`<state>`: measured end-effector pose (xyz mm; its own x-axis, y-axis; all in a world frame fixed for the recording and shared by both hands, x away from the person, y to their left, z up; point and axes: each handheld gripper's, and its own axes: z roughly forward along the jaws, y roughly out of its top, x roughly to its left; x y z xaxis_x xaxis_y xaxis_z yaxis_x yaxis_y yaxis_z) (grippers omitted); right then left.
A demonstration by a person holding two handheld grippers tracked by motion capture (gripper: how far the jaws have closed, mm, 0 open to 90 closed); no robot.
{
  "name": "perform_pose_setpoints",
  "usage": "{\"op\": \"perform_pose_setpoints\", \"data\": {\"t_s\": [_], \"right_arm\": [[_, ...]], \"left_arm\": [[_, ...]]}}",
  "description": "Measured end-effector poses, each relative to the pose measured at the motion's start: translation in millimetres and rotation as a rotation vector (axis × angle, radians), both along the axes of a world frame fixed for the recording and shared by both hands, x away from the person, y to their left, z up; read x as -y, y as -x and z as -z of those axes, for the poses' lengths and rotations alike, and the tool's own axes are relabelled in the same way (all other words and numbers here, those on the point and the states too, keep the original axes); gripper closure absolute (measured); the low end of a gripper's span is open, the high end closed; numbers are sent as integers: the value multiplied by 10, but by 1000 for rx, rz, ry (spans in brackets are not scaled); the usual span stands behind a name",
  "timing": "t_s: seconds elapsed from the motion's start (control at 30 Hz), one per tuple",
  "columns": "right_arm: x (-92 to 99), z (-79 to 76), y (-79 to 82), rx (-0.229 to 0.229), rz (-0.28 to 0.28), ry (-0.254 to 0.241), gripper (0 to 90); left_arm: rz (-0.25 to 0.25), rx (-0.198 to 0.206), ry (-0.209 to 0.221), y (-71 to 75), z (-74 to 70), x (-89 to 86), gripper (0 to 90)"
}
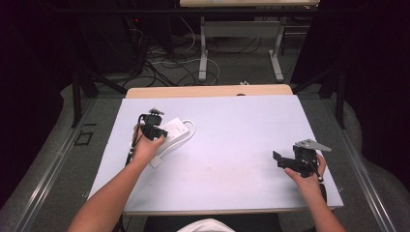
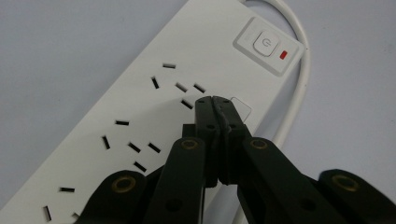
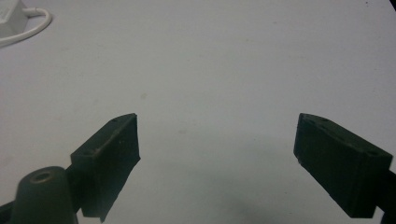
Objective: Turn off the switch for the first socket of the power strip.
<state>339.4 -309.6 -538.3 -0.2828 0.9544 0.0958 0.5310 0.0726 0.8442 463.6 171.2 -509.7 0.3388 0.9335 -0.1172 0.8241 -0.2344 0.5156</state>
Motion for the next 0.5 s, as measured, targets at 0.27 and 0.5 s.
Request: {"op": "perform_pose_setpoints", "data": {"t_s": [0.27, 0.5], "right_arm": [[-13, 5, -7, -2, -6, -1, 134], [-7, 5, -8, 9, -2, 8, 135]], "left_arm": [[18, 7, 8, 38, -33, 21, 881], [41, 27, 6, 62, -63, 22, 842]]}}
